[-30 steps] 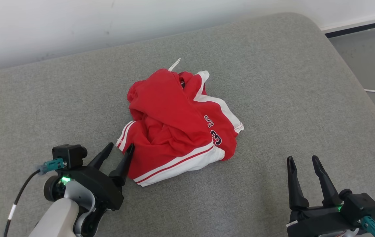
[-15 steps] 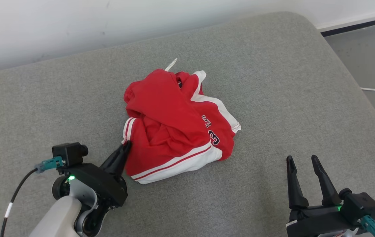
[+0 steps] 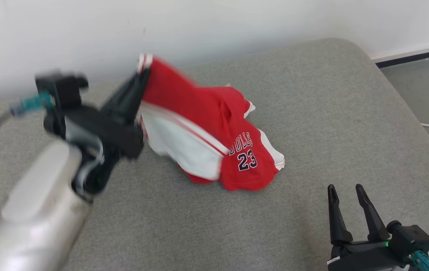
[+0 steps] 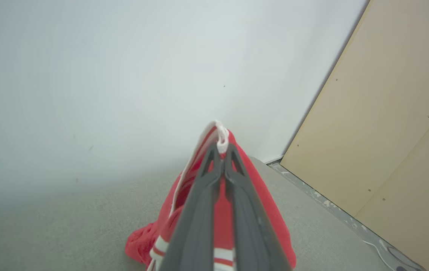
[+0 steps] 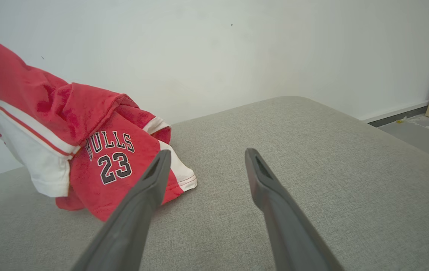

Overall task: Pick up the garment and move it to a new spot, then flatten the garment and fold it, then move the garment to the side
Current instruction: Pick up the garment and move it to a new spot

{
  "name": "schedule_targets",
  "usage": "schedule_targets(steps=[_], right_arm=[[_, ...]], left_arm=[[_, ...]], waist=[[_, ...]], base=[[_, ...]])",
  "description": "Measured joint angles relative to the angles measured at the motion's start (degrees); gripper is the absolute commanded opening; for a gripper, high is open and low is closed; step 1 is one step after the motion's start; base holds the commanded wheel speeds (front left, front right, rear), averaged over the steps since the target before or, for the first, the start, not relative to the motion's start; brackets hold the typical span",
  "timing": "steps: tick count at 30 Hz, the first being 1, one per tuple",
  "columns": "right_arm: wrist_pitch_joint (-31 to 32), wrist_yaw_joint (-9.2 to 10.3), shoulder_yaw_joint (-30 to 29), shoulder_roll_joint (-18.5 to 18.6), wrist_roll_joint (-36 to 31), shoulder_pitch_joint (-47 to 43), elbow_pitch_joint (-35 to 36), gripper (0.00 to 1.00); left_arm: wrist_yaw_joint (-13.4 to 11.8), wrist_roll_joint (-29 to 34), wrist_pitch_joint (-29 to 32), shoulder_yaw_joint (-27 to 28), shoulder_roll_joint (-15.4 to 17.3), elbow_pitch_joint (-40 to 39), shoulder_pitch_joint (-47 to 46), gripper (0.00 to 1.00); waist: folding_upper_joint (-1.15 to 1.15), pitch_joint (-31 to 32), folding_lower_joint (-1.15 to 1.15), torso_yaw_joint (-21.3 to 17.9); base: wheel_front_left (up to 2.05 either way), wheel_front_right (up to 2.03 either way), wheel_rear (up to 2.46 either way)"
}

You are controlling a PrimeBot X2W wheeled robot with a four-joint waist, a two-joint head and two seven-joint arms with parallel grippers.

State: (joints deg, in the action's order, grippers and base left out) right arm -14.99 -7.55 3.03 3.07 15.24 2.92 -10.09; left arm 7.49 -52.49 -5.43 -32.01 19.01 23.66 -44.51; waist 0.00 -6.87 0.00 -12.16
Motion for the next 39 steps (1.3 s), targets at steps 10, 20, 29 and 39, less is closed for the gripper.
schedule_targets(steps=[10, 20, 29, 39], right_arm=[[0.0, 0.0, -0.09, -0.13, 1.91, -0.6, -0.38, 1.0], [0.0, 0.0, 0.04, -0.15, 3.32, -0.44, -0.73, 1.0], [0.0, 0.0, 0.16, -0.15, 3.39, -0.23, -1.1, 1.0], [0.0, 0.0, -0.35, -0.16, 1.31, 0.6, 0.33, 1.0]], left_arm=[[0.0, 0.49, 4.19, -0.52, -1.81, -0.85, -19.62, 0.0], [0.0, 1.3, 2.54, -0.09, -3.21, 5.42, -37.76, 0.0], [0.01, 0.33, -0.83, -0.67, -1.65, 9.44, -43.63, 0.0], [0.01, -0.74, -4.5, -1.36, 3.83, 12.65, -43.64, 0.0]], waist=[[0.0, 0.55, 0.0, -2.04], [0.0, -0.11, 0.0, -3.68], [0.0, -0.22, 0.0, -1.85], [0.0, -1.0, 0.0, 4.01]], base=[[0.0, 0.0, 0.0], [0.0, 0.0, 0.0], [0.0, 0.0, 0.0], [0.0, 0.0, 0.0]])
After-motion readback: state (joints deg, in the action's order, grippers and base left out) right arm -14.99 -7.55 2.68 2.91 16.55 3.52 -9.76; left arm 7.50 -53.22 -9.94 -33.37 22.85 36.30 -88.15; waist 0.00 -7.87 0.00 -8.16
